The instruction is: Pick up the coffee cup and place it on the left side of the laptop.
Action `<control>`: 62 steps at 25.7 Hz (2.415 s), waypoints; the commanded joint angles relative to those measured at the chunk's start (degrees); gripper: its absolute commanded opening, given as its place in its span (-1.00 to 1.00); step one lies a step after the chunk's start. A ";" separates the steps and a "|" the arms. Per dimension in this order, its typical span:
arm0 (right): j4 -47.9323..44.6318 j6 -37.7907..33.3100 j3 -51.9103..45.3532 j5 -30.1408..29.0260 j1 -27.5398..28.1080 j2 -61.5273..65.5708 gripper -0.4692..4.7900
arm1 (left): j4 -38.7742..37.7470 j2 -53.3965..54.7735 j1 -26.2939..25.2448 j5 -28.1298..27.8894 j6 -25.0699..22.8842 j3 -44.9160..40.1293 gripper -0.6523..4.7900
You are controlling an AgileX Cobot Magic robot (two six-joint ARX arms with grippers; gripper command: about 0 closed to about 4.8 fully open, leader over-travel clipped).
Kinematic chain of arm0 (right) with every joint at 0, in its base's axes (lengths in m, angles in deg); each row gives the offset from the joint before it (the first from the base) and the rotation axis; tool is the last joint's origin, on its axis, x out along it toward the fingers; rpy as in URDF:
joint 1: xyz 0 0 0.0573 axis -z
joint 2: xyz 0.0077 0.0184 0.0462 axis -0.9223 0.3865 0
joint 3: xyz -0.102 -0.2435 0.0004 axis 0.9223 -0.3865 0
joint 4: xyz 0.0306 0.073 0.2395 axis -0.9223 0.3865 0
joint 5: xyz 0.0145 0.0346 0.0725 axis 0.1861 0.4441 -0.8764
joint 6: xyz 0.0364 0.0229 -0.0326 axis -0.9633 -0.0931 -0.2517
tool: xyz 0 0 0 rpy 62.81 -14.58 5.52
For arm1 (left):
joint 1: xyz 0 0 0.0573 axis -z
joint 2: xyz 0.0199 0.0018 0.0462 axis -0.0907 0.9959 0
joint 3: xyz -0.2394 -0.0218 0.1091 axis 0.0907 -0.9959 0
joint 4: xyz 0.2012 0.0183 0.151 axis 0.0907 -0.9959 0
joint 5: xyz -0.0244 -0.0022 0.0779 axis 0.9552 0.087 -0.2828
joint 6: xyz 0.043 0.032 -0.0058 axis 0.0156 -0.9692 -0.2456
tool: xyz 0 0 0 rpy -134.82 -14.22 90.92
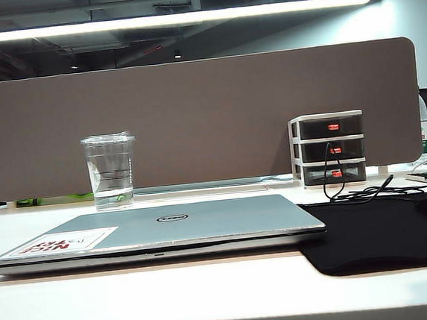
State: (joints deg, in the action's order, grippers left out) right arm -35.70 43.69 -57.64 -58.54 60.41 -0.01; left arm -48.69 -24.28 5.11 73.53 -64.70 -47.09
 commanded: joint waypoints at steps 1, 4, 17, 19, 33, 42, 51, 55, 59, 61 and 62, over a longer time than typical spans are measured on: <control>-0.59 -0.20 -0.35 -0.02 0.02 -0.02 -0.84 | 0.35 0.02 -0.02 0.20 0.35 0.09 -0.78; -0.59 -0.17 -0.35 0.00 0.02 -0.02 -0.84 | 0.35 0.02 -0.02 0.28 0.37 0.09 -0.78; -0.59 -1.44 -0.35 -0.15 -0.07 -0.02 -0.84 | 2.97 0.02 0.04 23.85 12.83 0.11 -0.78; -0.52 -3.85 -0.35 -0.15 -0.07 -0.02 -0.84 | 3.15 0.02 0.04 26.60 12.83 0.11 -0.78; 1.55 -13.75 -0.35 -13.73 -0.07 -0.02 -0.84 | 4.31 0.02 0.00 24.81 16.74 0.11 -0.78; 5.11 -13.70 -0.35 -26.75 -0.07 -0.02 -0.84 | 2.47 0.20 0.00 17.11 16.90 0.11 -0.40; 7.80 -13.73 -0.37 -27.15 -1.60 -0.02 -0.84 | 8.35 0.33 0.02 9.27 19.87 0.61 0.92; 7.78 -13.68 -0.37 -27.04 -5.62 -0.02 -0.84 | 8.31 1.66 0.00 9.14 15.50 5.90 0.92; 7.78 -13.66 -0.37 -26.88 -8.63 -0.02 -0.84 | 9.44 10.99 -0.02 9.14 13.84 12.04 0.92; 7.78 -13.62 -0.37 -26.86 -9.51 -0.02 -0.84 | 12.98 16.09 -0.02 9.16 13.84 13.75 0.92; 7.78 -13.44 -0.37 -26.88 -9.81 -0.02 -0.84 | 15.65 18.82 -0.02 9.20 13.84 14.47 0.92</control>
State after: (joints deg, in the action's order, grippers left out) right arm -27.24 30.14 -57.64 -85.53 50.88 -0.01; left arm -37.72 -8.15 5.20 82.60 -50.47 -33.61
